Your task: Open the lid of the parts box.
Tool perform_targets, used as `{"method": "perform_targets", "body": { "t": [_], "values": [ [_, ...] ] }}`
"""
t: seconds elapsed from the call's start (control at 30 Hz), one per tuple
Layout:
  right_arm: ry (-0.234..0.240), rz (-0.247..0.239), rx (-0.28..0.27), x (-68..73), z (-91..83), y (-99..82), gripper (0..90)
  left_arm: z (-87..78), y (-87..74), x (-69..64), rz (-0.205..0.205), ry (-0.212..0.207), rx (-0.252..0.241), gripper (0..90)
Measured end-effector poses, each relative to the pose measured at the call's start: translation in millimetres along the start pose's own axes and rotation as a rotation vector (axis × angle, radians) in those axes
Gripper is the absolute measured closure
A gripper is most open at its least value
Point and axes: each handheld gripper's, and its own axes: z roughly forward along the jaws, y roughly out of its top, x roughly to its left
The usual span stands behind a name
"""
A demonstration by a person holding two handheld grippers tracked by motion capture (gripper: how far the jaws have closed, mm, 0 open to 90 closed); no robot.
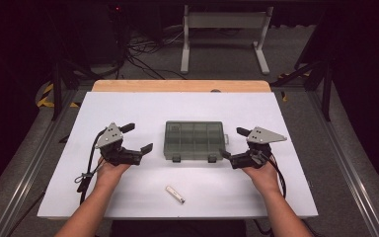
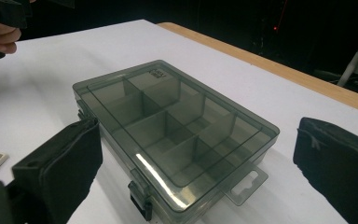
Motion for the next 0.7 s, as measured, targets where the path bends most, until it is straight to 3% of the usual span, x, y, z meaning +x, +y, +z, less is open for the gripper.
{"method": "perform_targets", "body": {
  "t": [0.27, 0.63, 0.7],
  "values": [
    [0.006, -0.005, 0.016, 0.6, -3.7, 0.1, 4.2, 0.1, -0.3, -2.1, 0.013, -0.029, 0.024, 2.0],
    [0.0, 0.004, 0.087, -1.4, -5.2, -2.2, 7.2, 10.1, 0.3, -2.6, 0.046, -0.083, 0.133, 7.0],
    [0.002, 0.007, 0.117, -2.3, -3.6, -4.0, 7.3, 15.6, -1.3, -5.3, 0.051, -0.097, 0.177, 7.4]
  ]
}}
